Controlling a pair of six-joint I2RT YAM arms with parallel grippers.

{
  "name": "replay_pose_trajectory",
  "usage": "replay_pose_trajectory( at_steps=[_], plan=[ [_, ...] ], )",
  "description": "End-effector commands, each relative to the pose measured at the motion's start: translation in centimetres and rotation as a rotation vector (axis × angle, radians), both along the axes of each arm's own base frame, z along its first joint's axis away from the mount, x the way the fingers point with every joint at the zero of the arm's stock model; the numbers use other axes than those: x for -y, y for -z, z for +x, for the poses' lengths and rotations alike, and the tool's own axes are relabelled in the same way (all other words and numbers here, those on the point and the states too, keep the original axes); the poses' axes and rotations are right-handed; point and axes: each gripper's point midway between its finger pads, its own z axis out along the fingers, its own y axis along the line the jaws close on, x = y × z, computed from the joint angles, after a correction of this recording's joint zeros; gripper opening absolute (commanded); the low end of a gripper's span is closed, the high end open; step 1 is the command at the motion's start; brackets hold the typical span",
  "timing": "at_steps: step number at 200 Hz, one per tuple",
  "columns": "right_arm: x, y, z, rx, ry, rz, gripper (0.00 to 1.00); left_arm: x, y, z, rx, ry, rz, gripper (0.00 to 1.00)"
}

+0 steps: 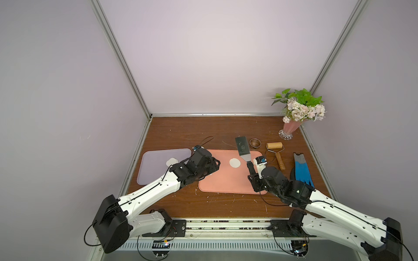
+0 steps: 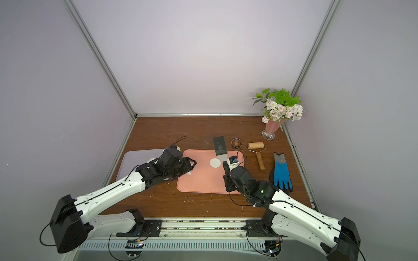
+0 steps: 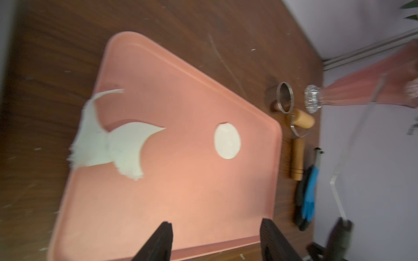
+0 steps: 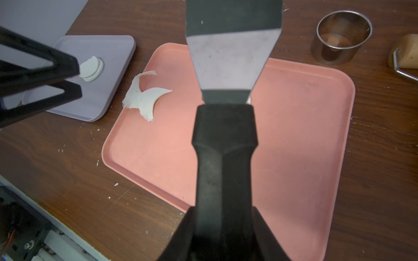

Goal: Roll out the dumpling wrappers from the dough
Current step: Scoop the dumpling wrapper from the work surface.

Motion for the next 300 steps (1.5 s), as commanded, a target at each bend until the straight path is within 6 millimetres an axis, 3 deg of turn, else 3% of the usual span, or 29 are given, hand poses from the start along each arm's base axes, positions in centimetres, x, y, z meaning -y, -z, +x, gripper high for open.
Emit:
replay_pose_trajectory(
  at_steps=[1, 55, 102, 179, 226, 253, 300],
  plan=[
    [-1.0, -2.7, 0.2, 0.038, -0.029, 0.065, 0.19, -6.0, 4.6, -3.1, -0.123, -0.080, 0.253, 0.53],
    [-1.7, -1.7, -1.2, -0.045, -0.088, 0.075, 0.16, -8.6, 8.4, -5.4, -0.223, -0.112, 0.424, 0.43],
    [-0.9, -1.5, -1.9, -0.058, -0.072, 0.097, 0.16, -9.0, 9.5, -5.2, -0.231, -0.115, 0.490, 0.36],
    [-0.9, 0.1, -3.2, -0.137, -0.102, 0.059, 0.13, -7.2, 10.9, -3.6, -0.222, -0.067, 0.510, 0.32],
    [-0.5, 1.6, -4.9, -0.228, -0.120, 0.037, 0.13, -6.7, 12.6, -4.3, -0.260, -0.041, 0.484, 0.24],
    [-0.4, 2.1, -5.6, -0.258, -0.121, 0.019, 0.12, -7.0, 13.5, -5.1, -0.284, -0.040, 0.479, 0.14],
    [-0.3, 3.0, -6.8, -0.325, -0.130, -0.010, 0.12, -6.2, 13.6, -5.9, -0.292, -0.012, 0.463, 0.04]
  ],
)
